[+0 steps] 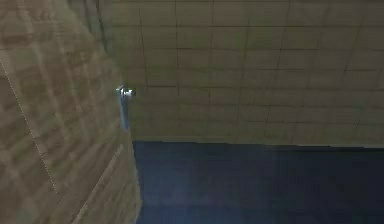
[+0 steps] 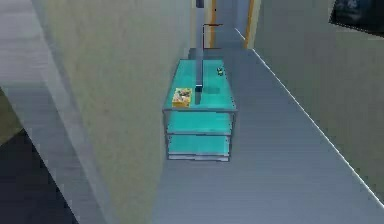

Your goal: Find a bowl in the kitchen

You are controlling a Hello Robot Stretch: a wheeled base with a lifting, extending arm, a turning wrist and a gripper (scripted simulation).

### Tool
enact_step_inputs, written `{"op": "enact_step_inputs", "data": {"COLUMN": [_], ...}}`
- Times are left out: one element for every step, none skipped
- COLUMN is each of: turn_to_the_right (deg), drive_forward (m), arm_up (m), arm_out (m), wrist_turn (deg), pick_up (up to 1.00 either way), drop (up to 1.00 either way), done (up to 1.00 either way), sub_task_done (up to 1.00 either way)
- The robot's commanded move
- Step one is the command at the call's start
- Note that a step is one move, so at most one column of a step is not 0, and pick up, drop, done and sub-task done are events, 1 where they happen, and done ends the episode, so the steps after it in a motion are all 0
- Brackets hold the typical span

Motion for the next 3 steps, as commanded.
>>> {"op": "enact_step_inputs", "data": {"turn_to_the_right": [0.0, 0.0, -24.0], "drive_forward": [1.00, 0.35, 0.00], "arm_up": [0.00, 0.00, 0.00], "arm_out": [0.00, 0.00, 0.00], "wrist_turn": [0.0, 0.0, 0.0], "pick_up": [0.00, 0.00, 0.00], "drop": [0.00, 0.00, 0.00], "done": [0.00, 0.00, 0.00], "sub_task_done": [0.00, 0.00, 0.00]}}
